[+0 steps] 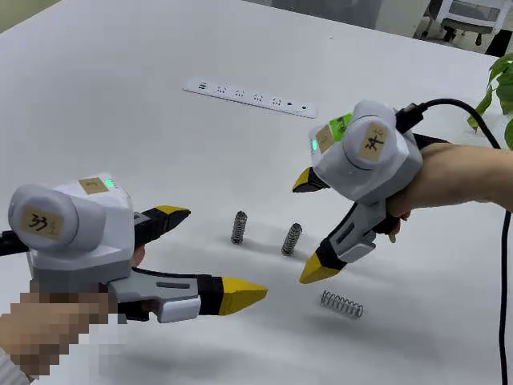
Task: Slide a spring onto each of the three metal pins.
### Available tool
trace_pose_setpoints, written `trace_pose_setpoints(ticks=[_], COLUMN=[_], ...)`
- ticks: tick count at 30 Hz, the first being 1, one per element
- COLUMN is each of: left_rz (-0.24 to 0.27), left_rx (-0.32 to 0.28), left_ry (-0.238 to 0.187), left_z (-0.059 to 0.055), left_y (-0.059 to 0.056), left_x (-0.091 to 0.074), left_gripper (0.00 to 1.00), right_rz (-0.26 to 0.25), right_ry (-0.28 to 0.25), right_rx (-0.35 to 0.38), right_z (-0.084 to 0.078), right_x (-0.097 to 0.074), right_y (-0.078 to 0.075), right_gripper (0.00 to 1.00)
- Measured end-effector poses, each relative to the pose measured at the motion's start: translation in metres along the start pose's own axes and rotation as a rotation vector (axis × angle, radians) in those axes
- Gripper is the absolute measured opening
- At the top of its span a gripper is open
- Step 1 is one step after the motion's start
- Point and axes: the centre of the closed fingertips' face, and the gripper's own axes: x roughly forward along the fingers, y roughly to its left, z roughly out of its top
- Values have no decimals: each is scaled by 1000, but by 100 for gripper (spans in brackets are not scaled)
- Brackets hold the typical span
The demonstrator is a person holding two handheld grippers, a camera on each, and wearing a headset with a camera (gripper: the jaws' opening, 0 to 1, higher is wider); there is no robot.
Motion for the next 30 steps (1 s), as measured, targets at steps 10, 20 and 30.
trace_pose_setpoints(ticks=[10, 20, 30], left_rz=[-31, -80, -145], left_rx=[18, 54, 65], left_ry=[7, 57, 96], left_z=[7, 3, 0], left_y=[-7, -20, -36], left_x=[1, 4, 17], left_gripper=[100, 100, 100], right_rz=[-87, -159, -196], right_ry=[-104, -159, -178], right_rx=[140, 244, 364], right_z=[-11, -35, -70], right_x=[-24, -51, -58], right_y=[8, 26, 54], right_gripper=[94, 95, 94])
